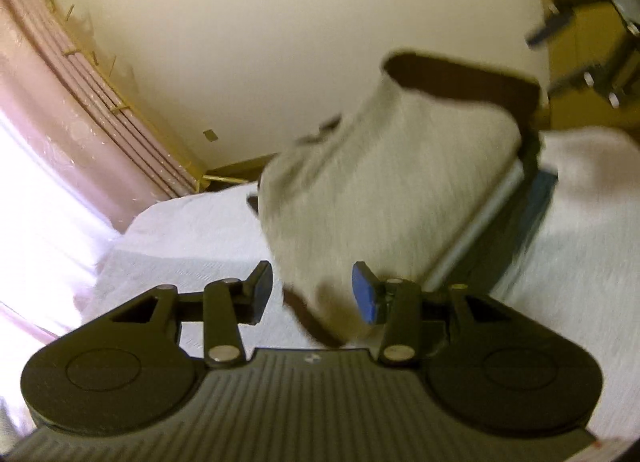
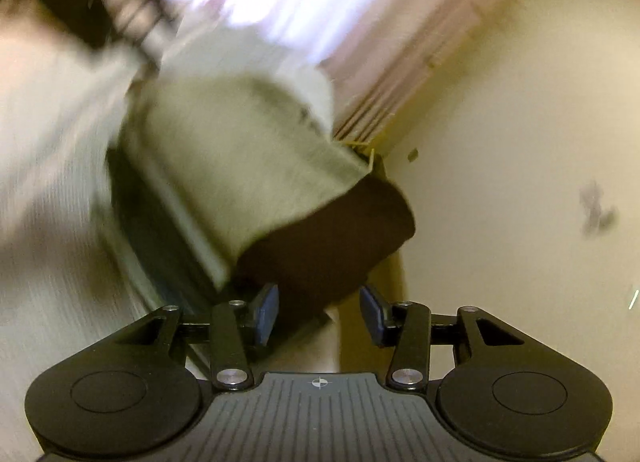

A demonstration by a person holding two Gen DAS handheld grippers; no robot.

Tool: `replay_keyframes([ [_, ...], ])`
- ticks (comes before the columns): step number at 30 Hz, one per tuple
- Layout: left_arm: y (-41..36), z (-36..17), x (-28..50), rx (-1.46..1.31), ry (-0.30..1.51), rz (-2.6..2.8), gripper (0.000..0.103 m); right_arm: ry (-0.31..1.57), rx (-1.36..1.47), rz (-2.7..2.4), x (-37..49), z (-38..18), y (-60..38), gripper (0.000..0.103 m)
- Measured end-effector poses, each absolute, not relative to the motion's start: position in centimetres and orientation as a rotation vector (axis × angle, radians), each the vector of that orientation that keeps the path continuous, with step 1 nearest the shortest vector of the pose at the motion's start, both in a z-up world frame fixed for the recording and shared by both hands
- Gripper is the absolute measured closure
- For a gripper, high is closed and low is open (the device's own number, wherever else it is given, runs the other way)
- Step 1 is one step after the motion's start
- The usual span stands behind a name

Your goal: Fold large clothes

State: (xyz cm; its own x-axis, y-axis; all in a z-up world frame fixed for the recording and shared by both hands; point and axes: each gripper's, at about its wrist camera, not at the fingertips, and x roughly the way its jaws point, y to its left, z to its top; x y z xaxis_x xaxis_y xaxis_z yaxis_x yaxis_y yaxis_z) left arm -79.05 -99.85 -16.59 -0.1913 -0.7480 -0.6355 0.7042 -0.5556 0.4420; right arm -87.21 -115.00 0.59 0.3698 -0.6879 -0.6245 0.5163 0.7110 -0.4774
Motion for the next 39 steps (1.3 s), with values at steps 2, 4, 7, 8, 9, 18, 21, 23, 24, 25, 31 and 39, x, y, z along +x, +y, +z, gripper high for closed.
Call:
replay_keyframes([
  [2, -101.6, -16.5, -79.6, 0.992, 0.004, -1.901, 0.063, 0.827, -0.153, -0.789, -86.5, 1.5, -115.8, 0.061],
  [4, -103.0, -17.1, -80.2, 0.974, 0.085, -1.905, 0.063, 0.776, -0.019, -0.787, -86.0, 1.7, -117.5, 0.062],
  [7, -104.4, -20.1, -80.4, 1.018, 0.211, -1.883, 0.064, 0.773, 0.223, -0.796, -86.4, -1.1, -120.5, 0.062],
  [8, -104.3, -20.9, -80.3, 1.014, 0.225, -1.882, 0.064, 0.791, 0.291, -0.790, -86.8, -2.3, -121.2, 0.062],
  [9, -104.3, -21.4, -80.2, 1.007, 0.242, -1.881, 0.064, 0.790, 0.345, -0.784, -87.2, -3.5, -121.5, 0.062],
  [18, -103.9, -20.1, -79.5, 0.991, 0.293, -1.833, 0.063, 0.780, 0.324, -0.816, -88.1, -2.0, -120.1, 0.061],
  [21, -102.8, -19.1, -78.9, 0.971, 0.326, -1.794, 0.063, 0.791, 0.310, -0.863, -87.5, -2.0, -118.7, 0.059],
  [23, -101.1, -18.4, -78.4, 0.948, 0.369, -1.770, 0.059, 0.783, 0.330, -0.894, -87.8, -1.4, -117.5, 0.055],
  [24, -100.2, -18.1, -78.1, 0.932, 0.388, -1.760, 0.054, 0.778, 0.345, -0.914, -88.2, -1.0, -116.4, 0.050],
  [25, -99.0, -17.7, -77.8, 0.909, 0.411, -1.744, 0.046, 0.772, 0.359, -0.930, -88.3, -0.7, -115.6, 0.044],
  [31, -93.0, -15.8, -75.6, 0.776, 0.597, -1.650, 0.015, 0.705, 0.521, -0.989, -89.1, 1.2, -110.9, 0.029],
  [39, -86.8, -13.4, -74.2, 0.688, 0.716, -1.587, 0.001, 0.698, 0.643, -1.035, -90.1, 3.5, -106.4, 0.028],
])
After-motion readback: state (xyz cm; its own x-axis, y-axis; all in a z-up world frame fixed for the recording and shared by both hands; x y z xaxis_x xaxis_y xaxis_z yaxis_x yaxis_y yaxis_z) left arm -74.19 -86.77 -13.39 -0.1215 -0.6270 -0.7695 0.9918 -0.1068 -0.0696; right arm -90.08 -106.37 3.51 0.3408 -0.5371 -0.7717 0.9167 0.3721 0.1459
